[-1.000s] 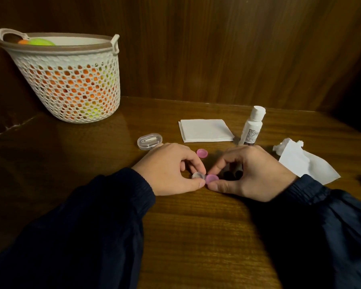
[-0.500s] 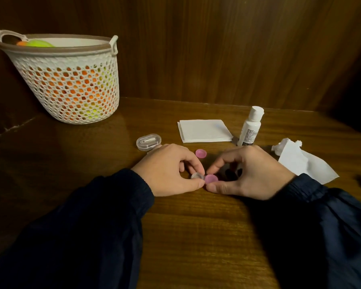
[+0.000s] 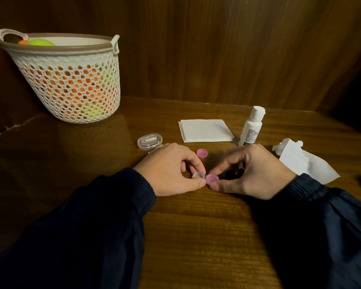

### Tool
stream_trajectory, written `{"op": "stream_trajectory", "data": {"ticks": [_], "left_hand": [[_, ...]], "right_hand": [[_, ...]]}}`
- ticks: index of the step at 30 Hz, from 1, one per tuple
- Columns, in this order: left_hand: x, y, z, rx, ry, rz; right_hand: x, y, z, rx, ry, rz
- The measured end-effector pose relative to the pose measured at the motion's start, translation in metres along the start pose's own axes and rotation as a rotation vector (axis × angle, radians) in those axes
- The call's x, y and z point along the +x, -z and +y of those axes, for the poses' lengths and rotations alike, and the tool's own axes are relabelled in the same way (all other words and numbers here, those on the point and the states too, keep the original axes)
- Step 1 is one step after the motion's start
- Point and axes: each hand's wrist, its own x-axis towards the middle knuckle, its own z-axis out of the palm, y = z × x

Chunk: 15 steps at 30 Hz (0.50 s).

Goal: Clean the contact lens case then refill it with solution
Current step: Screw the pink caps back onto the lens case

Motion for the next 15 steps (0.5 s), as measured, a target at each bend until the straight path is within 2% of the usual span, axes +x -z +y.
{"op": "stream_trajectory", "data": {"ticks": [9,15], "left_hand": [[0.0006,-0.0004,-0.0005,-0.01,0.007,-0.001],[0.0008,-0.0001,-0.0003,-0.012,0.012,-0.005]], "right_hand": [[0.004,0.0002,-0.0027,-0.084,-0.109,-0.004],[0.0024,0.0061,0.0019,-0.031,0.003,-0.107]]}}
